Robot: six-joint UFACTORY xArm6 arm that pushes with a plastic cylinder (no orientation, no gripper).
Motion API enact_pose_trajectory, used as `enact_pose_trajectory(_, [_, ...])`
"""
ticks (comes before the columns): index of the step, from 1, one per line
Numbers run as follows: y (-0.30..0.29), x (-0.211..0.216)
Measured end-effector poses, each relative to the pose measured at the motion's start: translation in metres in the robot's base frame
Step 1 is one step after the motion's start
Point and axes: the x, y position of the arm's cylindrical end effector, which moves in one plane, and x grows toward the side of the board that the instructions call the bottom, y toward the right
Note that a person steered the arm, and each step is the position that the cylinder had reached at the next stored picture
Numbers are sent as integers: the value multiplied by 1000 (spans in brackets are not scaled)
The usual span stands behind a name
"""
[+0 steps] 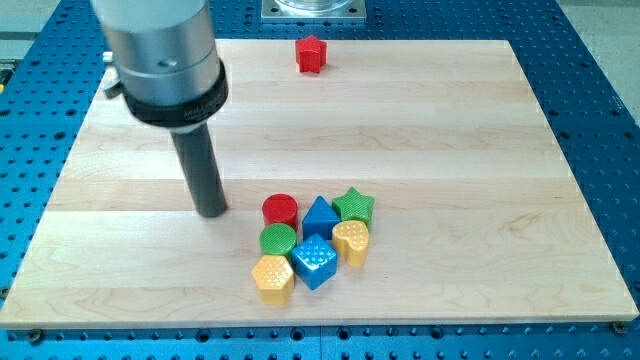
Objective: Separate the red circle from the group of blocks
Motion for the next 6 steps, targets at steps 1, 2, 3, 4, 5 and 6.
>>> enact_pose_trajectory(1, [5,28])
enact_pose_trajectory(2, [50,43])
enact_pose_trajectory(3, [95,38])
enact_pose_trajectory(4, [109,14])
enact_pose_trajectory(5, [109,-17])
enact_pose_trajectory(6, [100,-47])
